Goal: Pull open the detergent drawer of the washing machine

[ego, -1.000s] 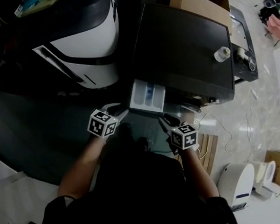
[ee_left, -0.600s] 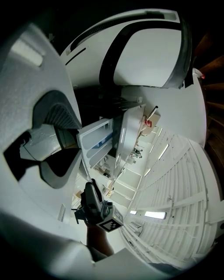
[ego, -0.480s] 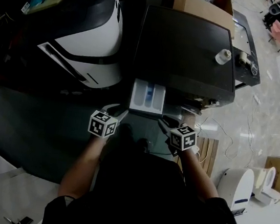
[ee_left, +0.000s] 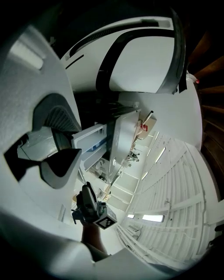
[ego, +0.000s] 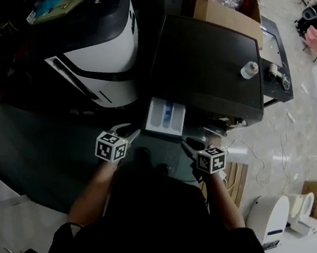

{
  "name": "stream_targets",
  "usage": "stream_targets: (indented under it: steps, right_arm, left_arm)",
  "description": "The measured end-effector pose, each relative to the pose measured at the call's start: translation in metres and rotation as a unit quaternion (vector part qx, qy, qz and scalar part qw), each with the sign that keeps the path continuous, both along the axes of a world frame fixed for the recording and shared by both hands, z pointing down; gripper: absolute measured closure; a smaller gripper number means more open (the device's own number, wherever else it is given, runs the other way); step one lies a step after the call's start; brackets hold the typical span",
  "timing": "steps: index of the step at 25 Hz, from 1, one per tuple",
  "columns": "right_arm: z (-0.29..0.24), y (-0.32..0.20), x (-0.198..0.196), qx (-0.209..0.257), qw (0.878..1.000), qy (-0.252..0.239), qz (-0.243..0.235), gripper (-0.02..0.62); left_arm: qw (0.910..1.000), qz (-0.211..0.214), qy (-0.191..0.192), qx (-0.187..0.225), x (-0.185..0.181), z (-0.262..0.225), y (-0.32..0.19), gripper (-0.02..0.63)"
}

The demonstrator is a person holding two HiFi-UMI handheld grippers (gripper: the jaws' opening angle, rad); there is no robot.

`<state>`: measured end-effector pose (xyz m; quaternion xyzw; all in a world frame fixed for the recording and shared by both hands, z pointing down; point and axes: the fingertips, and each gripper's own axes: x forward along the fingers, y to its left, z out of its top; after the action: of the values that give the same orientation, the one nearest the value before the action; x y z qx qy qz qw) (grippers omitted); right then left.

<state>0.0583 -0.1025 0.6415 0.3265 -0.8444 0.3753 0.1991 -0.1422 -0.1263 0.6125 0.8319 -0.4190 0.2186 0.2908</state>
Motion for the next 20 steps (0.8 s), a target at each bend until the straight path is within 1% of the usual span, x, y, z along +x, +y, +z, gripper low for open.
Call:
stream_targets:
  steps: [4, 7, 11, 17, 20]
  right_arm:
    - [-0.002, -0.001, -0.002, -0.005, 1.000, -0.005, 0.000, 0.474]
    - [-0.008, -0.006, -0.002, 0.001, 1.000, -0.014, 0.016, 0.475]
    - [-0.023, -0.026, 0.007, 0.026, 0.998, -0.017, 0.054, 0.477]
    - [-0.057, -0.054, 0.018, 0.076, 0.994, -0.013, 0.076, 0.477]
    - [-0.085, -0.069, 0.011, 0.095, 0.991, -0.024, 0.088, 0.477]
  left_arm:
    - [0.9999, -0.006, 0.003, 0.013, -0.009, -0.017, -0.005, 0.488]
    - [0.9993, -0.011, 0.002, 0.036, -0.011, -0.033, -0.017, 0.518]
    - [0.9969, -0.010, 0.008, 0.077, -0.005, -0.061, -0.037, 0.544]
    - [0.9909, 0.010, 0.015, 0.133, 0.012, -0.106, -0.059, 0.558]
    - [0.9868, 0.021, 0.020, 0.159, 0.015, -0.130, -0.073, 0.563]
